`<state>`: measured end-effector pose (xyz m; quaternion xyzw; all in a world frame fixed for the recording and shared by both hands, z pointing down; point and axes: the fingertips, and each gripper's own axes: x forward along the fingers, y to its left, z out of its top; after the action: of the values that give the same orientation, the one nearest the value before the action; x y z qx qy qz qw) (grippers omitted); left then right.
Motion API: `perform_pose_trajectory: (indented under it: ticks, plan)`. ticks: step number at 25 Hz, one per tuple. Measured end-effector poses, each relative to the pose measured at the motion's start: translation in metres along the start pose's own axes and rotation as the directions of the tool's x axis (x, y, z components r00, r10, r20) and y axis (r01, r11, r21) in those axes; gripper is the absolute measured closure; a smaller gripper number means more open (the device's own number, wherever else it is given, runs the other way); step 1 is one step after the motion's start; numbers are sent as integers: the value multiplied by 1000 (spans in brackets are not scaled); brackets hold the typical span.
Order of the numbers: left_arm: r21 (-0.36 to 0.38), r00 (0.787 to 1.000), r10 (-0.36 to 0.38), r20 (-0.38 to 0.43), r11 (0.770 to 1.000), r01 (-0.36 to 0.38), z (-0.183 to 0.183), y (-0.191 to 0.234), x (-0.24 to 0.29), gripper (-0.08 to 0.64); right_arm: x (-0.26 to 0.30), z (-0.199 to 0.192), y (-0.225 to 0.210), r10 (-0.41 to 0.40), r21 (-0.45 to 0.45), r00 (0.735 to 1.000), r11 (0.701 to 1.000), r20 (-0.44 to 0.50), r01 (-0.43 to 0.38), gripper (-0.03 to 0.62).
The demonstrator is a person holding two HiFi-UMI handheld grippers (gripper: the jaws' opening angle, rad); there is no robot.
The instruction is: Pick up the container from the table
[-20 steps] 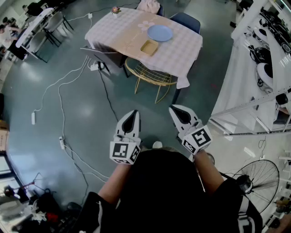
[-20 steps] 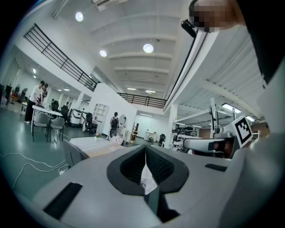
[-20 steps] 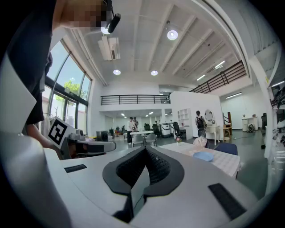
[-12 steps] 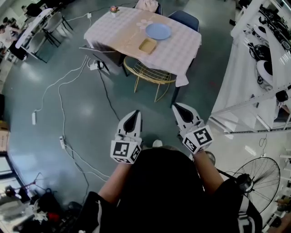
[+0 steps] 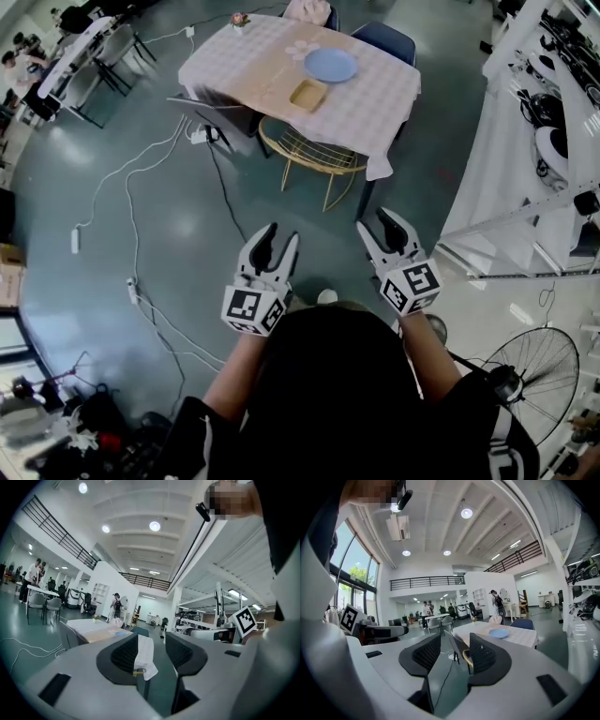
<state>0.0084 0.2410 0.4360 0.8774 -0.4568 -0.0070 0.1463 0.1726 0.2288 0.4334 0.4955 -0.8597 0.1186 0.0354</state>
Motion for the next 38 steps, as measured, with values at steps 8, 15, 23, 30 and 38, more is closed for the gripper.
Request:
perform_pose_trajectory:
  ticks: [8, 15, 23, 30, 38]
  plan:
    - [-33, 997, 70, 9, 997, -70, -6, 17, -7, 397, 12, -21, -1, 47, 42, 998, 998, -44, -45, 433]
    - [-42, 995, 98, -10, 994, -98, -5, 65, 12, 396, 58, -25, -3, 58, 56, 996, 997, -66, -54, 433]
    - [-84, 998, 63, -27, 994, -65, 7, 149, 76, 396, 157, -9, -16, 43, 40, 993, 998, -110, -39, 433]
    - [-151, 993, -21, -120, 989, 3, 12, 216, 133, 397, 258, 29, -34, -29, 52, 991, 998, -128, 36, 433]
    - [-138, 981, -127, -145, 985, 108, 25, 280, 179, 397, 318, 24, -45, -120, 58, 973, 989, -196, 134, 433]
